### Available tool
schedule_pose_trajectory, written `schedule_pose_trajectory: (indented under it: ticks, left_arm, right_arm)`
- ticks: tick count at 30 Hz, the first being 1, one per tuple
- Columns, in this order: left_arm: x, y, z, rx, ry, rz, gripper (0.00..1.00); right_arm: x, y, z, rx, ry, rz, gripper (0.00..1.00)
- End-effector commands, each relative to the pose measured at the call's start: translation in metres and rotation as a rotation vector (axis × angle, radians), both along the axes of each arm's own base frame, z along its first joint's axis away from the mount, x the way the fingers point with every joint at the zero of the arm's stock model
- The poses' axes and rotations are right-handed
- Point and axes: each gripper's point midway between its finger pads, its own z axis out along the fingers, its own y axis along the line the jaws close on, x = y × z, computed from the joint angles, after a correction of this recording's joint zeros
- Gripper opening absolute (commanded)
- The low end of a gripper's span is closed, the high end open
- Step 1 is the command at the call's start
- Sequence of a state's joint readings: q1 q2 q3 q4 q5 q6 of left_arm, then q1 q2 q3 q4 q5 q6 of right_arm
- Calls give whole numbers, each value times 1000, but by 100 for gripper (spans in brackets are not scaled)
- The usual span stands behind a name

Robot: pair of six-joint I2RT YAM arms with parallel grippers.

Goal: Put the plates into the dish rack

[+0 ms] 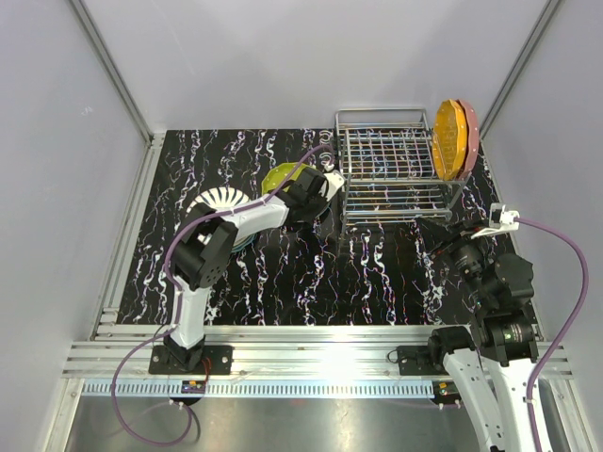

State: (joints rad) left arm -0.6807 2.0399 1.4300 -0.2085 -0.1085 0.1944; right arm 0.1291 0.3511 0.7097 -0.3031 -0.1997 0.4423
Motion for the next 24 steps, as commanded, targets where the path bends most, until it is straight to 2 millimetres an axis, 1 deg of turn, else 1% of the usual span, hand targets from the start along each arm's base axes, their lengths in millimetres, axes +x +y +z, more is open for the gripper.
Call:
schedule_pose_trajectory:
  ticks: [1, 3, 4, 6, 7, 9, 10, 11, 13, 14, 15, 16, 17, 21, 22, 24]
  left_arm:
    - [-3, 10, 8, -20, 12, 55, 0]
    - [-4, 15, 14, -18, 0, 62, 0]
    - [-2, 16, 27, -33, -22, 74, 0]
    - [-2, 20, 37, -47, -31, 83, 0]
    - [0, 23, 49, -70, -45, 94, 0]
    - [2, 25, 62, -106, -45, 95, 0]
    - [2, 25, 75, -136, -56, 98, 0]
    - [0, 23, 81, -162, -43, 87, 0]
    - [2, 23, 103, -226, -56, 91, 0]
    - [-1, 19, 109, -262, -44, 69, 0]
    - [0, 20, 115, -294, -37, 78, 0]
    - [-3, 14, 124, -339, -25, 50, 0]
    - [-3, 12, 132, -367, -20, 44, 0]
    - [-3, 6, 162, -528, 13, 68, 0]
    - [-5, 5, 173, -567, 11, 62, 0]
    - [-2, 4, 189, -642, 6, 81, 0]
  right_arm:
    - [-2, -2, 11, 2, -42, -13, 38]
    - [-3, -2, 12, 4, -45, -13, 38]
    - [-2, -2, 11, 2, -39, -13, 38]
    - [-2, -2, 11, 0, -40, -13, 38]
    - [-3, -3, 11, 0, -38, -15, 38]
    - [-2, -3, 10, 0, -35, -19, 38]
    - [-3, -4, 10, -3, -34, -20, 38]
    - [-2, -4, 11, -5, -33, -23, 38]
    - [-2, -4, 10, -7, -29, -23, 38]
    - [-1, -4, 10, -8, -28, -24, 38]
    - [-1, -4, 10, -9, -24, -24, 38]
    - [-1, -3, 9, -11, -23, -20, 37]
    - [-1, -3, 10, -11, -23, -20, 37]
    - [1, 2, 6, -22, -12, 13, 34]
    - [0, 4, 7, -22, -15, 26, 34]
    - [2, 5, 6, -25, -10, 32, 34]
